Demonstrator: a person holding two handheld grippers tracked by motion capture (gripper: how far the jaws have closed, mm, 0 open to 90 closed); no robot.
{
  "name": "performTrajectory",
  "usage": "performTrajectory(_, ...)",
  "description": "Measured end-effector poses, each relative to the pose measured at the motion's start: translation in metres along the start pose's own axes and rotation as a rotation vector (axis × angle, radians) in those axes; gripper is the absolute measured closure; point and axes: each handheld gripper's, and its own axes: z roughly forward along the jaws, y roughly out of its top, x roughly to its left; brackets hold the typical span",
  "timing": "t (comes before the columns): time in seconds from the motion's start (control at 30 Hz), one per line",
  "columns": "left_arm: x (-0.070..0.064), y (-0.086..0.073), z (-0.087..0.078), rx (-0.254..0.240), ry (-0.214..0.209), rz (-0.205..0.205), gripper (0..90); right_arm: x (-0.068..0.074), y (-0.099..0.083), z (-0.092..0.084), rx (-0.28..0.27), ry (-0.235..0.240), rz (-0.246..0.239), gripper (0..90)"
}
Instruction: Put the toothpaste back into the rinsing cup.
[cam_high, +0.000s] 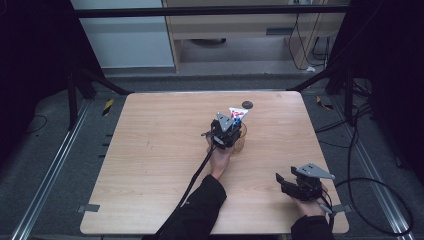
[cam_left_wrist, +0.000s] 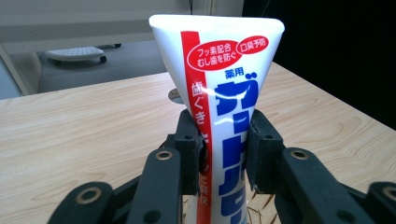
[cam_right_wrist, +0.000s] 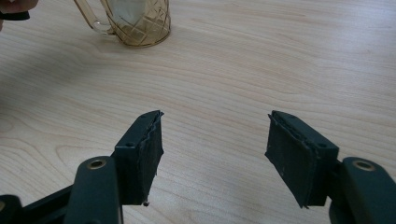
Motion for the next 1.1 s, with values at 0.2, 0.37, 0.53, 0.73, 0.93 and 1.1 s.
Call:
performTrajectory(0.2,0.001,-0.005,0.000,0.024,0.004,0.004,67.4,0.000,0.000,0.000,0.003,-0.001,-0.001,35.5)
performTrajectory(0.37,0.003,-0.007,-0.001,0.020,0.001,0.008,65.8,0.000,0.000,0.000,0.002,-0.003,-0.003,35.3)
performTrajectory(0.53,0.003,-0.003,-0.011,-0.020,-0.009,0.022,52.9,0.000,0.000,0.000,0.002,-0.002,0.001,34.8)
performTrajectory(0.73,0.003,0.004,-0.028,-0.020,-0.018,0.054,45.3,0.000,0.000,0.000,-0.006,-0.009,-0.002,32.6)
performTrajectory(0.93,0.015,0.008,-0.062,0.026,-0.044,0.070,37.5,-0.003,-0.001,-0.001,-0.026,0.001,0.035,28.2)
performTrajectory(1.1,0.040,0.008,-0.096,0.061,-0.052,0.062,32.9,-0.004,-0.003,-0.002,-0.025,-0.013,0.021,25.7)
